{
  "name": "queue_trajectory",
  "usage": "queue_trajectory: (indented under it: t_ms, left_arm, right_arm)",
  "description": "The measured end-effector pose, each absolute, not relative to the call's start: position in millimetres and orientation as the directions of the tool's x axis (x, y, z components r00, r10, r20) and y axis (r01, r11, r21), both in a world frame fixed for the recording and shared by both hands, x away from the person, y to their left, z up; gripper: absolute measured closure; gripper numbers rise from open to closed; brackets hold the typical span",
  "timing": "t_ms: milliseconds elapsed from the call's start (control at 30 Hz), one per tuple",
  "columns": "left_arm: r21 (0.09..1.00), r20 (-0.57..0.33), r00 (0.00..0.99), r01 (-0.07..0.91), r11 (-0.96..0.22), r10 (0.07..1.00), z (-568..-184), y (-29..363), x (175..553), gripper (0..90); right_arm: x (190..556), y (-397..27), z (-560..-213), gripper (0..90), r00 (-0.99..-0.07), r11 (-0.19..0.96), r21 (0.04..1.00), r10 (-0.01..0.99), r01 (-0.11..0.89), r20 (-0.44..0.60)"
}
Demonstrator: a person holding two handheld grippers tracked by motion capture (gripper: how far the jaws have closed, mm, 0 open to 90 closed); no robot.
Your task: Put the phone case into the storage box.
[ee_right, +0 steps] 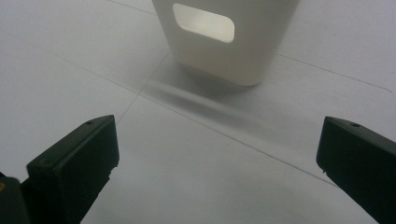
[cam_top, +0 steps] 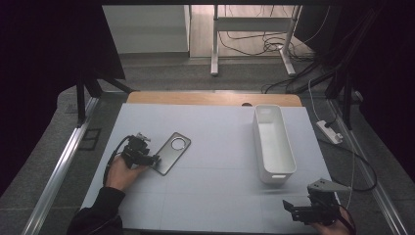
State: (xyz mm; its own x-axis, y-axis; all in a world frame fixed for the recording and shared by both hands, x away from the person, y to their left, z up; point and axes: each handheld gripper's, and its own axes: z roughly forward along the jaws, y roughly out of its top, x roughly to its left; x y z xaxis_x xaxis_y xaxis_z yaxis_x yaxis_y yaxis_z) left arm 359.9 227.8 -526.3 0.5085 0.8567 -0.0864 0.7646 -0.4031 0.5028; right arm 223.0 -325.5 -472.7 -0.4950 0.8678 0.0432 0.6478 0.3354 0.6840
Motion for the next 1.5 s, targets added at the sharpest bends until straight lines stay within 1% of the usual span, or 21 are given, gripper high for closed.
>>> queue_trajectory:
  t_ms: [33,67,133,200,233,300,500,633,767,867,1067,1167,1300,1500]
  left_arm:
    - [0.502,-0.097,0.505,0.769,-0.396,0.857,-526,228,360,54.4]
    - [0.500,-0.107,0.504,0.773,-0.391,0.857,-526,229,360,61.0]
    - [0.497,-0.134,0.504,0.779,-0.382,0.853,-525,228,360,70.0]
    - [0.494,-0.162,0.503,0.786,-0.372,0.849,-525,227,360,81.3]
    - [0.493,-0.171,0.496,0.791,-0.362,0.851,-525,227,361,81.3]
    - [0.494,-0.176,0.478,0.799,-0.342,0.861,-526,229,361,86.1]
    - [0.501,-0.184,0.476,0.798,-0.335,0.860,-526,230,361,88.8]
    - [0.513,-0.175,0.482,0.789,-0.338,0.859,-527,231,359,89.2]
    - [0.521,-0.193,0.479,0.790,-0.324,0.856,-528,232,358,89.3]
    - [0.529,-0.188,0.480,0.784,-0.323,0.857,-526,231,356,89.3]
    - [0.580,-0.180,0.485,0.755,-0.306,0.856,-518,231,348,89.3]
    - [0.594,-0.200,0.495,0.747,-0.297,0.846,-515,231,344,89.3]
    - [0.623,-0.194,0.498,0.728,-0.287,0.845,-511,231,337,89.3]
    - [0.666,-0.219,0.512,0.701,-0.256,0.831,-503,230,327,89.2]
  right_arm:
    - [223,-325,-473,0.0,-0.495,0.335,0.683,0.868,0.648,0.043]
    - [223,-325,-473,0.0,-0.495,0.336,0.683,0.868,0.648,0.043]
    - [223,-325,-473,0.0,-0.494,0.336,0.682,0.869,0.650,0.043]
    - [223,-325,-473,0.0,-0.493,0.336,0.681,0.869,0.650,0.042]
    - [223,-325,-473,0.0,-0.494,0.337,0.680,0.869,0.651,0.043]
    - [223,-325,-473,0.0,-0.494,0.338,0.680,0.868,0.650,0.041]
    - [223,-325,-473,0.1,-0.495,0.339,0.680,0.868,0.650,0.041]
    - [223,-325,-473,0.1,-0.496,0.340,0.681,0.868,0.648,0.038]
    - [223,-325,-473,0.2,-0.497,0.340,0.683,0.867,0.646,0.039]
    - [222,-325,-472,0.2,-0.496,0.341,0.683,0.868,0.646,0.036]
    - [222,-325,-473,0.2,-0.499,0.342,0.685,0.866,0.644,0.037]
    - [222,-325,-472,0.2,-0.499,0.341,0.685,0.866,0.644,0.037]
    - [222,-325,-472,0.2,-0.500,0.342,0.686,0.866,0.642,0.037]
    - [222,-325,-472,0.2,-0.501,0.343,0.686,0.865,0.642,0.036]
